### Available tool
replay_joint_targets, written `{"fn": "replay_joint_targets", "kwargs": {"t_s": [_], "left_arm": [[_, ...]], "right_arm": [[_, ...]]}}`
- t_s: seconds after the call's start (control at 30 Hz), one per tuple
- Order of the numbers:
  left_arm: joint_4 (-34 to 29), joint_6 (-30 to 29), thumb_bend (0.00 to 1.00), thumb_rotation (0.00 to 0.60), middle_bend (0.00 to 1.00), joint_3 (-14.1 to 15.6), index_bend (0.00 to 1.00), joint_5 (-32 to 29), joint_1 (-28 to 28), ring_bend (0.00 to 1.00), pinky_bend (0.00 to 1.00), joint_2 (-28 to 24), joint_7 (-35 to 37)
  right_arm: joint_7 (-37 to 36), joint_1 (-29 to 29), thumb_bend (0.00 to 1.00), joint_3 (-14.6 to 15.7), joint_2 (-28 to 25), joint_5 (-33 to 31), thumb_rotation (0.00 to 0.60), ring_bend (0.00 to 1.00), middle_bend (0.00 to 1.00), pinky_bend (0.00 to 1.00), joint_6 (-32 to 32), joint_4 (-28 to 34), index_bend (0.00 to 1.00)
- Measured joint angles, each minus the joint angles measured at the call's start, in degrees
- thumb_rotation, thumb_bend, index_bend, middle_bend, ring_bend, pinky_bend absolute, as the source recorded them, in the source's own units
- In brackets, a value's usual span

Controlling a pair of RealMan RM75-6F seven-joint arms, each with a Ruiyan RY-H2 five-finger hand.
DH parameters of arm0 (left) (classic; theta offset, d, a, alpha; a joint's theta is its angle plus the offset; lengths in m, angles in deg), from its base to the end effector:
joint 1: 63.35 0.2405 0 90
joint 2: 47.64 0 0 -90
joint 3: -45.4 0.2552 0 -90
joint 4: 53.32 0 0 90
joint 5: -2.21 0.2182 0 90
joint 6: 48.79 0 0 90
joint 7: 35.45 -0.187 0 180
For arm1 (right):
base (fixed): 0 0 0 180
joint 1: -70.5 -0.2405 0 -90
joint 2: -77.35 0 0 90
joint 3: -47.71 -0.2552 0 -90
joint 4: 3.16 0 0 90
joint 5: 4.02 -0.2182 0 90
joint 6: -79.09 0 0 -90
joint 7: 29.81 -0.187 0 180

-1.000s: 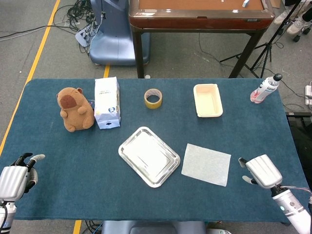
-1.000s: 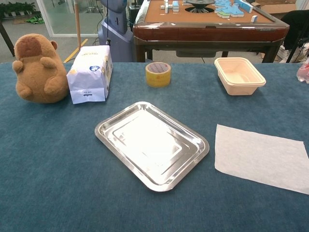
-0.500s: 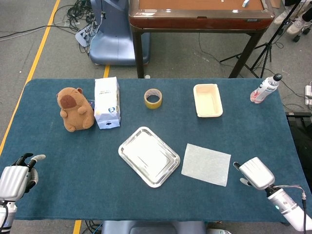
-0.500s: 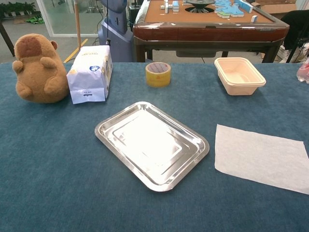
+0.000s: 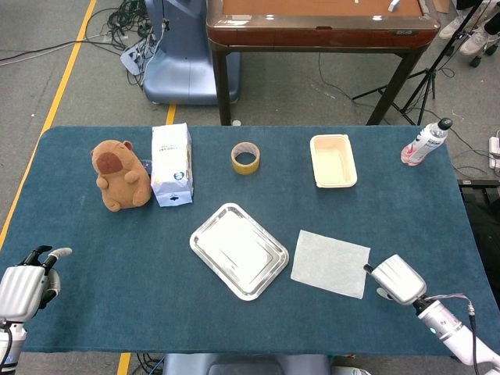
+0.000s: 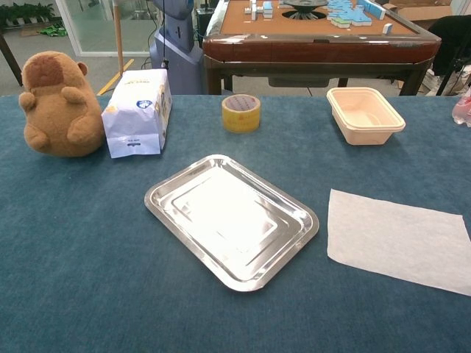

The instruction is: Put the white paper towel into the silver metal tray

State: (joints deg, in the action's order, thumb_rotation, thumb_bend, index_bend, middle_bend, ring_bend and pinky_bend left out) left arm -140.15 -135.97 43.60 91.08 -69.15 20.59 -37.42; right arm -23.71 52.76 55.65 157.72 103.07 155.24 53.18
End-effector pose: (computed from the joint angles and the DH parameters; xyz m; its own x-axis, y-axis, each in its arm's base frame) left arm -0.3127 0.2265 0.1361 0.4512 -0.0272 0.8920 0.8894 -0.0694 -0.4519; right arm -0.3359 -0.2519 0.0339 0.8331 -0.0404 0.5517 -0.4731 -0.5688 0.6728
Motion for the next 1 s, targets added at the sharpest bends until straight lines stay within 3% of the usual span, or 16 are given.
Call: {"fn": "replay_joint_targets", "kwargs": {"t_s": [0.5, 1.0], "left_arm": [[-0.2, -0.1, 0.0, 0.6, 0.28, -0.2, 0.31, -0.6, 0.3, 0.23, 0.43, -0.5, 0.7], [-0.3, 0.4, 0.0, 0.6, 0.28, -0.1, 0.31, -1.1, 0.3, 0.23, 0.43, -0.6, 0.6]], "right_arm": [[-0.1, -2.0, 0.0, 1.2, 3.7, 1.2, 0.6, 1.0, 1.0, 1.0, 0.0, -2.4, 0.48], [-0.3, -2.3, 0.0, 2.5, 3.9, 1.4, 0.6, 1.0, 1.0, 1.0, 0.9, -2.9, 0.48]]}}
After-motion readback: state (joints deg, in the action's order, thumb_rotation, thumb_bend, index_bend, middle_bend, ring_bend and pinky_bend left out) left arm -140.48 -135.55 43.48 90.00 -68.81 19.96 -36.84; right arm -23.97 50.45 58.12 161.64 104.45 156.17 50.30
